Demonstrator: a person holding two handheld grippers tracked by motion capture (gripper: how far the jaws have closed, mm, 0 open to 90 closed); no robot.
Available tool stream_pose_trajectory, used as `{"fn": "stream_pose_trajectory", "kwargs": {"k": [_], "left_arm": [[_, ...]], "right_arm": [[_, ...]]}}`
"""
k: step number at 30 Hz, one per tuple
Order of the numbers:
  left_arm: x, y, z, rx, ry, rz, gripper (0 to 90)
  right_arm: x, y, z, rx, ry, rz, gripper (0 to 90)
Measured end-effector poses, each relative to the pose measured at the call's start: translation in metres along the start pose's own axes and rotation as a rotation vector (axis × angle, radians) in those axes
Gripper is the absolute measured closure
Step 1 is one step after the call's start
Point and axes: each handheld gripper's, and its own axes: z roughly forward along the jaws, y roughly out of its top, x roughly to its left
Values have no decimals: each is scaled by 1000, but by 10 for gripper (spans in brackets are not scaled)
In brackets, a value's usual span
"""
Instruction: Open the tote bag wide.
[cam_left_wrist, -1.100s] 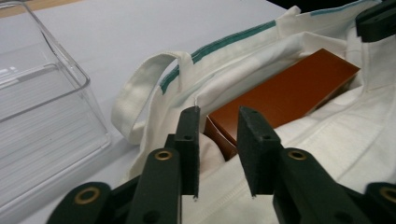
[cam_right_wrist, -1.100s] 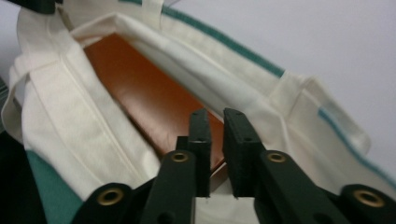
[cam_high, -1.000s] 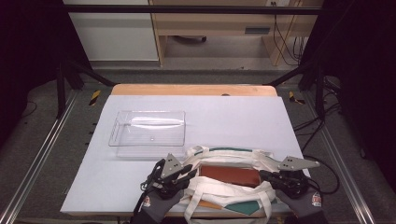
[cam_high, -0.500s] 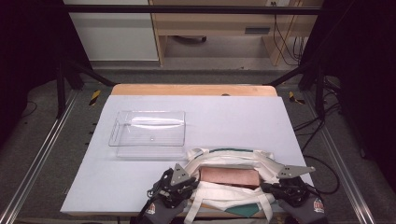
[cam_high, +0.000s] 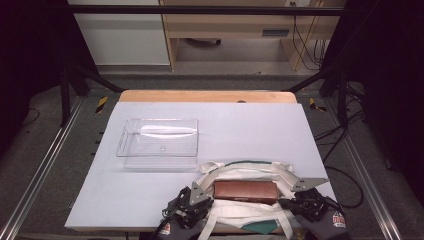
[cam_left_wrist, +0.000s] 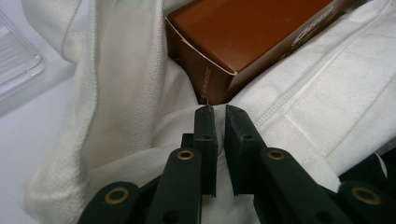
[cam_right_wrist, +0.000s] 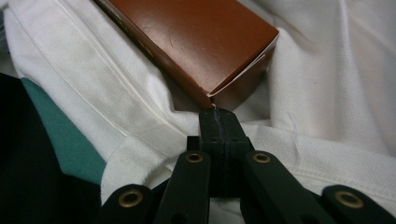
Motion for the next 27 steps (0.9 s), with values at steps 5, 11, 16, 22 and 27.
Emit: {"fn": "stream_pose_trajectory", "kwargs": {"k": [5,11,16,22,27], "left_arm": [[7,14,-19,-57,-44,-26,808],[20,36,-35,-108,15,11,738],[31,41,-17,-69,40,36,679],[35,33,4,8,99,63,668],[37,31,11,29,105,51,754]], "right_arm": [[-3,-1,-17,-119,-25,-8,886],[-14,13,-27,-236,-113,17,822],[-24,18,-11,-192,-152,26,729],[-31,13,1,-152,-183,29,724],[-36,11,12,-97,-201,30,793]]}}
